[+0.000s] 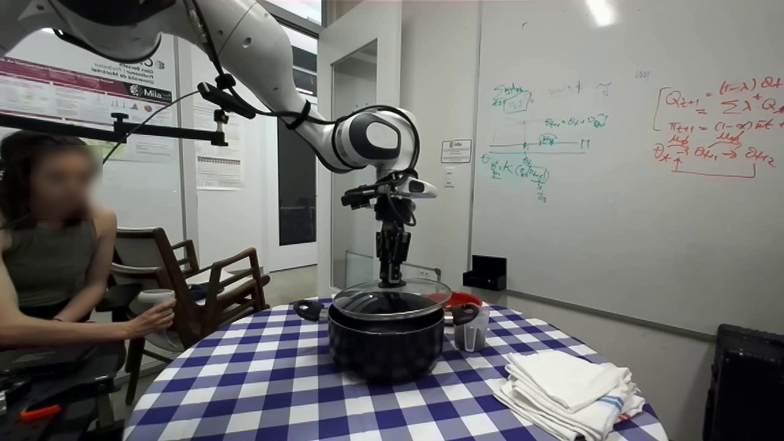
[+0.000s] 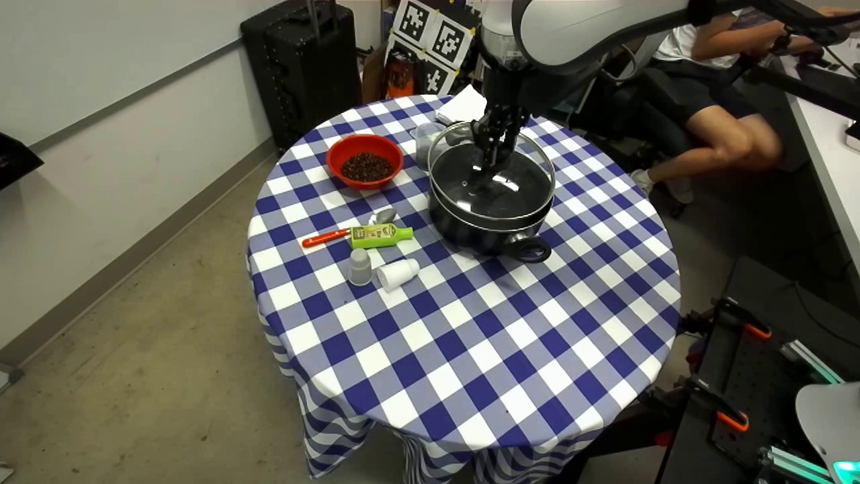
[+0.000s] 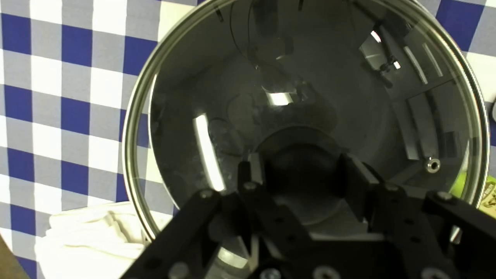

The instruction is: Pick up the glass lid from the table and put it on the pot.

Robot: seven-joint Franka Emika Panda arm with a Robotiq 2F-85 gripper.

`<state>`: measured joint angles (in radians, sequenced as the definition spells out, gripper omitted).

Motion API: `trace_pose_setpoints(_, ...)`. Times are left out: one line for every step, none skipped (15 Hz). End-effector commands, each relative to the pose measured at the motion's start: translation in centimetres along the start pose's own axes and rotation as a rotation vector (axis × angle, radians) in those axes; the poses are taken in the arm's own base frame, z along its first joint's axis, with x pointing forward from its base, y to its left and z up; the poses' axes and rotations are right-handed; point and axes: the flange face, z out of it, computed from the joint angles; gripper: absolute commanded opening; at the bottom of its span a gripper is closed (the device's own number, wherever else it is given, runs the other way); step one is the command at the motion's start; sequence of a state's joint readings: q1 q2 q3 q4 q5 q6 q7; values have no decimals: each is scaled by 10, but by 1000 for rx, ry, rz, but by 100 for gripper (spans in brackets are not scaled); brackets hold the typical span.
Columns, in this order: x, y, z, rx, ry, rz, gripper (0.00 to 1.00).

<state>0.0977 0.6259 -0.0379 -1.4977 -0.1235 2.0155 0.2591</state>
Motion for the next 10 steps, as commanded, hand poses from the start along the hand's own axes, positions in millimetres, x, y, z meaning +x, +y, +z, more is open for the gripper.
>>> trace_pose_setpoints(0,-2,-10,-6,7,14,25)
trace_pose_setpoints(-1,-1,-8,-8,7,15,25)
trace_pose_setpoints(-1,-1,-6,-10,4,16,25)
trace_pose_setpoints(-2,-1,-5,-9,0,16,25)
trace_pose_setpoints(-3,-1,-4,-9,-3,17,25)
trace_pose_setpoints(-3,-1,-3,-5,-8,17,25)
trace_pose_setpoints(-4,-1,-2,-4,-11,17,25)
trace_pose_setpoints(-4,-1,-1,-5,-11,18,25)
trace_pose_setpoints(-5,-1,0,-6,-12,18,25)
trace_pose_setpoints(-5,-1,0,-5,-14,19,25)
